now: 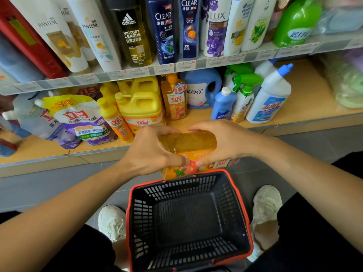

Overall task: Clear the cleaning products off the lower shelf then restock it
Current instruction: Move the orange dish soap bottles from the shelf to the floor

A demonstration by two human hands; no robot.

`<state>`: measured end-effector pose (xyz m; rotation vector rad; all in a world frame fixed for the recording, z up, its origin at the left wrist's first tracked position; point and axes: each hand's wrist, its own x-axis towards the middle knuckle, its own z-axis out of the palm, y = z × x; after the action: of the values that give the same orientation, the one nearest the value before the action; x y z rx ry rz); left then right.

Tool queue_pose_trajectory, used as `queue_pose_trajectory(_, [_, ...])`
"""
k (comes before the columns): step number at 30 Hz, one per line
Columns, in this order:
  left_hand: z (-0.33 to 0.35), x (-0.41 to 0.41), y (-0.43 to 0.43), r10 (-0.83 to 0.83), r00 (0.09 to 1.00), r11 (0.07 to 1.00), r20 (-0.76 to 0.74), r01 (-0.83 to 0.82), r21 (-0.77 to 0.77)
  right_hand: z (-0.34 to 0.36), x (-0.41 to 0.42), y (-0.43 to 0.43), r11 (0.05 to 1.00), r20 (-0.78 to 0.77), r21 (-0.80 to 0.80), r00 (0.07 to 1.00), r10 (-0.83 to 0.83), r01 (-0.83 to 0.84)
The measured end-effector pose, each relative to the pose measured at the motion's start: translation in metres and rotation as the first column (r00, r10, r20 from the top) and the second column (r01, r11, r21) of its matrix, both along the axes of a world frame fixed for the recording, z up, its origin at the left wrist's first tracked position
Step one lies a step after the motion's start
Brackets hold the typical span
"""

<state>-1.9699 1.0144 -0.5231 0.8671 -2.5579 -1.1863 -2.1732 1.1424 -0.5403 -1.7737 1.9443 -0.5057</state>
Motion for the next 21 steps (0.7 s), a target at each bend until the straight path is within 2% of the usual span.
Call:
queue_pose_trajectory(3, [0.000, 0.001, 0.004, -0.092, 0.996, 0.991, -0.005, 0.091, -0.097, -0.003, 0.001, -0.001, 0.996, 0.109, 0.073, 0.993, 0.043, -0.051])
queue_pose_trajectory(7, [-0.001, 0.006, 0.007, -0.136, 0.990, 0.983, -0.023, 0.132, -0.127, -0.007, 0.006, 0.006, 0.999, 0.169, 0.042, 0.985, 0.015, -0.023])
queue_pose_trajectory(8, [-0.001, 0.007, 0.006, -0.138, 0.989, 0.989, -0.051, 0.134, -0.070, -0.008, 0.006, 0.008, 1.000, 0.189, 0.025, 0.982, 0.000, -0.004])
queue_pose_trajectory(11, [0.000, 0.010, -0.004, -0.090, 0.981, 0.961, -0.173, 0.132, 0.244, -0.010, 0.006, 0.013, 0.998, 0.275, 0.003, 0.959, -0.061, 0.062])
queue_pose_trajectory(17, [-0.004, 0.008, -0.005, 0.066, 0.987, 0.893, -0.148, 0.008, 0.451, -0.015, 0.010, 0.015, 0.981, 0.406, -0.049, 0.901, -0.150, 0.186])
queue_pose_trajectory(21, [-0.007, 0.006, -0.006, 0.143, 0.980, 0.898, -0.140, -0.069, 0.435, -0.017, 0.018, 0.014, 0.979, 0.383, -0.074, 0.912, -0.149, 0.190])
